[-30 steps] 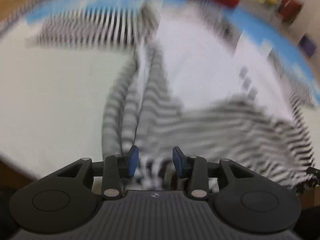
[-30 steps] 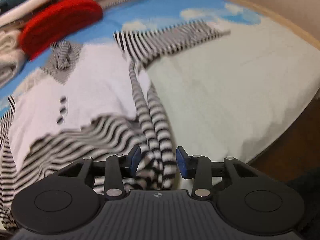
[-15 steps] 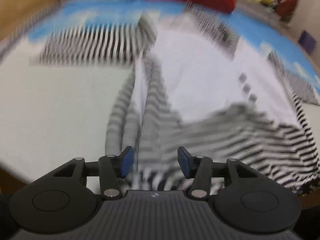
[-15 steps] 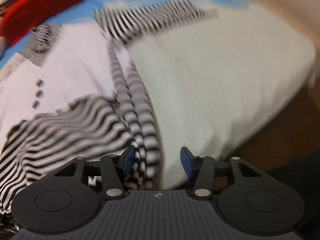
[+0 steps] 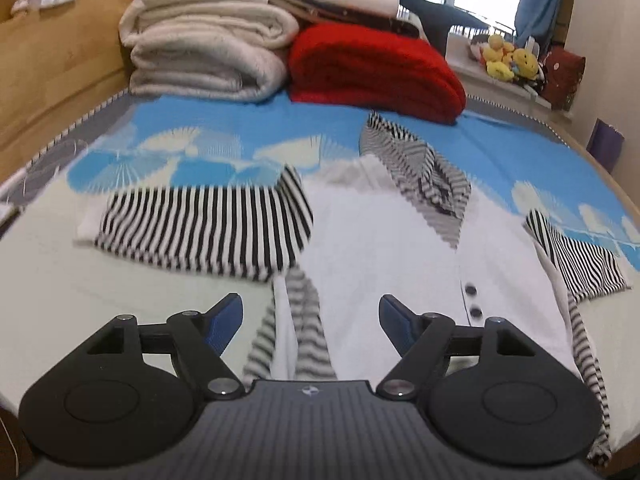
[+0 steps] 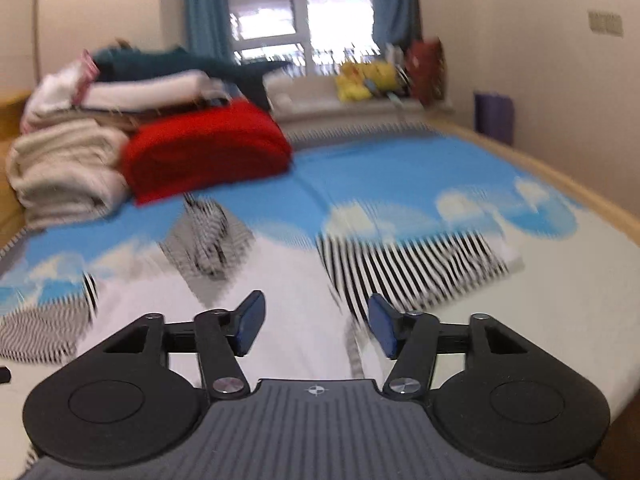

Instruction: Fold small clothes

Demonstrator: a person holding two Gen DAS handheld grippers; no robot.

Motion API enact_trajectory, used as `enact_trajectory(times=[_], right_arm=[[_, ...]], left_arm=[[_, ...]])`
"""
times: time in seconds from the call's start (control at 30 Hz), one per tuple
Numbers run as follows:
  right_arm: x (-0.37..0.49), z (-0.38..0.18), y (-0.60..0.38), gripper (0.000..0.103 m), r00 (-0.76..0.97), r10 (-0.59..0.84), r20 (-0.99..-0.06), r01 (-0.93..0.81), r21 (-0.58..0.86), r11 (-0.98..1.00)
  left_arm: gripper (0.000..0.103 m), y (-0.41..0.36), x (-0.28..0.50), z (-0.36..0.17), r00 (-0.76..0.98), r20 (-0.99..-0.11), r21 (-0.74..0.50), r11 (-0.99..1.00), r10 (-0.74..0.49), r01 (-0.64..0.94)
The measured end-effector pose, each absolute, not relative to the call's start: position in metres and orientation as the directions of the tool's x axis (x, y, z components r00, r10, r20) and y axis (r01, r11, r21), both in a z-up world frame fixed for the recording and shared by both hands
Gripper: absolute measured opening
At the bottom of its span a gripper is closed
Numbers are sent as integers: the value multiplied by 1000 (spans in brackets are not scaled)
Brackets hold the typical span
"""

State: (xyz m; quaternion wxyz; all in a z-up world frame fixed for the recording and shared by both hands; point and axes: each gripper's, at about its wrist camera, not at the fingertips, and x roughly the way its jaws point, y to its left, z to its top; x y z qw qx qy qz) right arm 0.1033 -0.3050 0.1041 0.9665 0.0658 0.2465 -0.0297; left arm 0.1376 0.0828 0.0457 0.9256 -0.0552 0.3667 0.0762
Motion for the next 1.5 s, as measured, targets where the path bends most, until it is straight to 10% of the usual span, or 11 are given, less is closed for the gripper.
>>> enact_trajectory(times=[0.47, 0.57, 0.87, 1.03, 1.5], right_arm=[[209, 69, -272, 63, 863, 29, -504, -16, 29, 999], [227, 59, -277, 62, 802, 55, -595, 50, 159, 986], [254, 71, -247, 60, 799, 101, -592, -53, 98, 994], [275, 64, -237, 41, 780, 88, -619, -46, 83, 995], [282, 53, -224, 35, 747, 94, -658, -58, 77, 995]], left_arm=[[79, 160, 246, -19, 748, -644, 22, 982, 157, -186], [53, 207, 266, -56, 587, -782, -5, 940, 209, -341], [54, 325, 287, -76, 539, -802, -170, 766, 259, -621], [54, 369, 284, -91, 498, -831, -244, 644, 246, -725], [57, 378, 289, -106, 452, -859, -218, 628, 240, -747]])
